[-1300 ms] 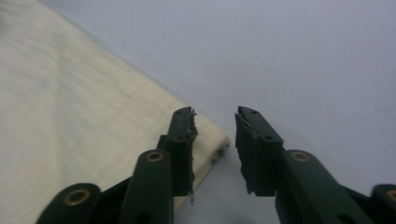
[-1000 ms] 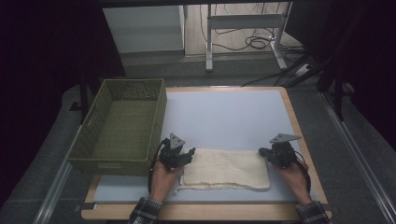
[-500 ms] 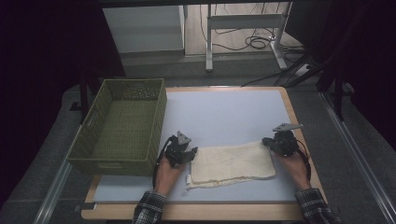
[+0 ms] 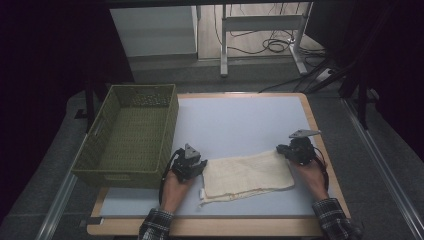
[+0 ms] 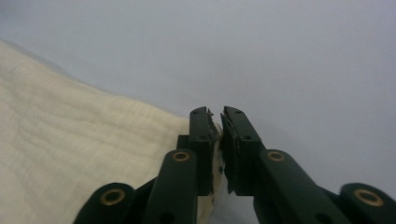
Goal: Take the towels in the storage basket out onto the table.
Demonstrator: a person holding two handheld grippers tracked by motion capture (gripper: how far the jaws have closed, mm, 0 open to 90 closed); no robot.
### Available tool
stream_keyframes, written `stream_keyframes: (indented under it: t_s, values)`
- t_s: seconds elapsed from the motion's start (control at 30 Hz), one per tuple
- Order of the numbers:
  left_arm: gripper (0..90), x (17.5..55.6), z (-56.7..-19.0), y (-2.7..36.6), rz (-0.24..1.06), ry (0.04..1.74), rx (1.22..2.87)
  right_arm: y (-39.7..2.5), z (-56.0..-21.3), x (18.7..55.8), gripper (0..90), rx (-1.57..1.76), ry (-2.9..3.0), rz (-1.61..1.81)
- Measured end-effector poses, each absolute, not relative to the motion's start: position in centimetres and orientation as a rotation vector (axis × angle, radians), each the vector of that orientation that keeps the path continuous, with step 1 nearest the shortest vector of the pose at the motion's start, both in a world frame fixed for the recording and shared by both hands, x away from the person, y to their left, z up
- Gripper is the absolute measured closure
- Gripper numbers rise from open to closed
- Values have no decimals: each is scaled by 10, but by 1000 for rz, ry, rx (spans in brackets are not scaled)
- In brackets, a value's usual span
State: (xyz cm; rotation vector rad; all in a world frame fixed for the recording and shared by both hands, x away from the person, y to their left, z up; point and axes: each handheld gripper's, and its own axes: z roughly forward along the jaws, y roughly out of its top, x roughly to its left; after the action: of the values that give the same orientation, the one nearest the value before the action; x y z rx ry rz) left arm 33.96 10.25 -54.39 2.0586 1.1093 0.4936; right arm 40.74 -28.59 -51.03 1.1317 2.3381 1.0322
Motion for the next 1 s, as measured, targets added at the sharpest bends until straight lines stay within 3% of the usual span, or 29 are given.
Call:
stream_keyframes:
  t_s: [0.3, 0.4, 1.0]
  values:
    - [424, 344, -545, 106, 438, 1150, 2042, -294, -497, 388, 611, 1149, 2357, 1098]
    - [409, 344, -545, 106, 441, 1152, 2042, -289, -496, 375, 586, 1113, 2384, 1103]
    - [380, 345, -546, 106, 442, 1163, 2036, -223, -503, 322, 557, 878, 2583, 1205]
